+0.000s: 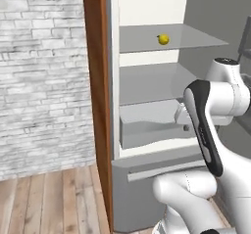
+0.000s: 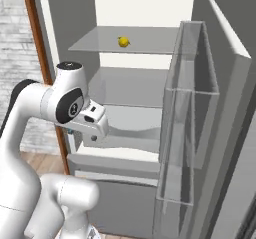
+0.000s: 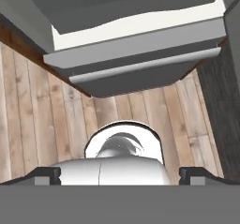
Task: Retrieve a lemon from the fridge and place it on the cutting board with the fish.
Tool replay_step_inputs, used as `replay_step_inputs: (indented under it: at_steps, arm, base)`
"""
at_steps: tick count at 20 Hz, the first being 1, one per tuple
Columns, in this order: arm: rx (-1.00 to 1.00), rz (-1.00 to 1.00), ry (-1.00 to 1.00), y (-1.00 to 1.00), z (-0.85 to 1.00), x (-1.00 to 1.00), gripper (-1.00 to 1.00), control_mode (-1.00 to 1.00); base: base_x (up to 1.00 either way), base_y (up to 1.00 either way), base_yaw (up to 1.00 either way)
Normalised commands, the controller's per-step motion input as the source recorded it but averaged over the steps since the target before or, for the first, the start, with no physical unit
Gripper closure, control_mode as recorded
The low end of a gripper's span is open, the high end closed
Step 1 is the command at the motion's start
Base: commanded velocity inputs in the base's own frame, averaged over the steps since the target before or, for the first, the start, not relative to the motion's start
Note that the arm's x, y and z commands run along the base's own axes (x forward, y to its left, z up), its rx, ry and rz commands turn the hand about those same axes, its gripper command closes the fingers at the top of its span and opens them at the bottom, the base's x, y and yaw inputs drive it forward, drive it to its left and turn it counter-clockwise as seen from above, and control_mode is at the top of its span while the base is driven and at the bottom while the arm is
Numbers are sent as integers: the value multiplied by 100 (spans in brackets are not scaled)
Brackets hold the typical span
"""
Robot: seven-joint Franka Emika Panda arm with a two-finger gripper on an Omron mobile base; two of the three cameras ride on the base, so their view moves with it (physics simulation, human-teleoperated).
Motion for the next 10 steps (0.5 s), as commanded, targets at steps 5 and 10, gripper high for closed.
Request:
replay_step_inputs:
  at_steps: [5,10]
  arm:
    - [0,0,0,0,0,0,-100,100]
    - [0,0,0,0,0,0,-100,100]
  base:
    - [57,-45,7]
    - [78,0,2]
